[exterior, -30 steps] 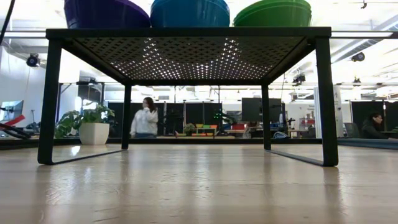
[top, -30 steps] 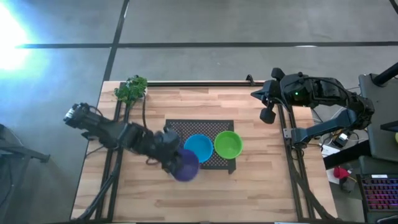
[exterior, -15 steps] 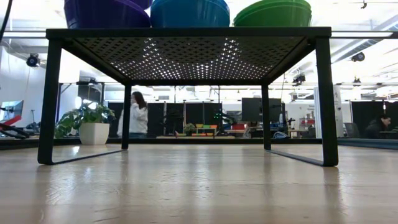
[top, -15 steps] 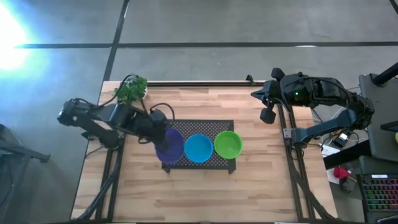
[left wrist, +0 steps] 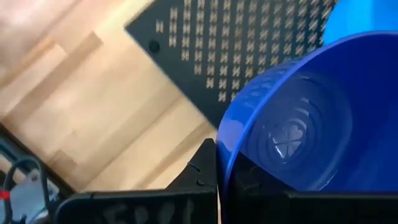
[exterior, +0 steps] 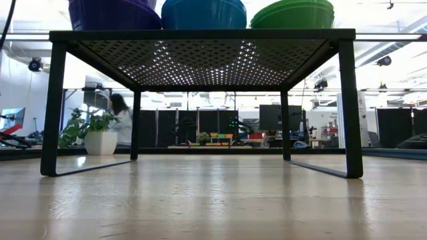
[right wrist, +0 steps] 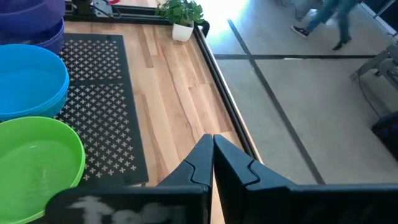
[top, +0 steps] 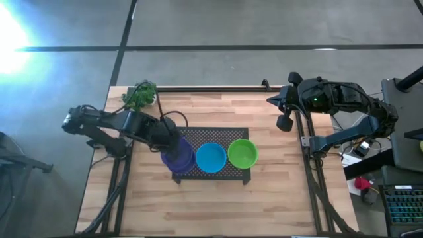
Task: Pick & Place Mini bowls
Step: Stack the violet bowl on the violet bowl on the shelf
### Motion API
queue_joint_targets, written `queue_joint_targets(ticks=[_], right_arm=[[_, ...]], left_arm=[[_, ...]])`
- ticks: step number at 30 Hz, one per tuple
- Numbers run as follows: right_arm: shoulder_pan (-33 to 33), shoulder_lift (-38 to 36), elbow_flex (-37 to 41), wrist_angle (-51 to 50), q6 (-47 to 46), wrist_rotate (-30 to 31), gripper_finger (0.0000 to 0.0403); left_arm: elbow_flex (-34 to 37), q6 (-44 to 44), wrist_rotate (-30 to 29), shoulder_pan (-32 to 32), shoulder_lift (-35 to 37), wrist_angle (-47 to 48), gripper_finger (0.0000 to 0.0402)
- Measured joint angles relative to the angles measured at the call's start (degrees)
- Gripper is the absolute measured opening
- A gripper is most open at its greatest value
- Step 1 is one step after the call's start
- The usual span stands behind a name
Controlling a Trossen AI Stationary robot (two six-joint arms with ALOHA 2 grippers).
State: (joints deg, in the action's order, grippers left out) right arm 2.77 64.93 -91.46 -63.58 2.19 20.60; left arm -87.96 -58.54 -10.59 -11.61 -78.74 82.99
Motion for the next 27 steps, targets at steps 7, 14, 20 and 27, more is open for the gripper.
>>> queue_joint_targets(ticks=[7, 14, 20, 27], right_arm=[[0.0, 0.0, 0.0, 0.0, 1.1, 0.0, 0.0008], [0.0, 0.0, 0.0, 0.3, 1.3, 0.0, 0.0008], [0.0, 0.0, 0.0, 0.5, 1.5, 0.0, 0.0008], [0.0, 0.0, 0.0, 0.8, 1.5, 0.0, 0.0008]], left_arm=[[3.2, 0.1, 3.3, 0.1, 0.0, -2.8, 0.0000], [4.0, 3.9, 5.1, 0.1, -0.5, -5.1, 0.0015], [4.0, 5.1, 5.3, 0.4, -1.1, -8.2, 0.0018], [4.0, 6.2, 6.5, 0.4, -1.0, -11.2, 0.0022]])
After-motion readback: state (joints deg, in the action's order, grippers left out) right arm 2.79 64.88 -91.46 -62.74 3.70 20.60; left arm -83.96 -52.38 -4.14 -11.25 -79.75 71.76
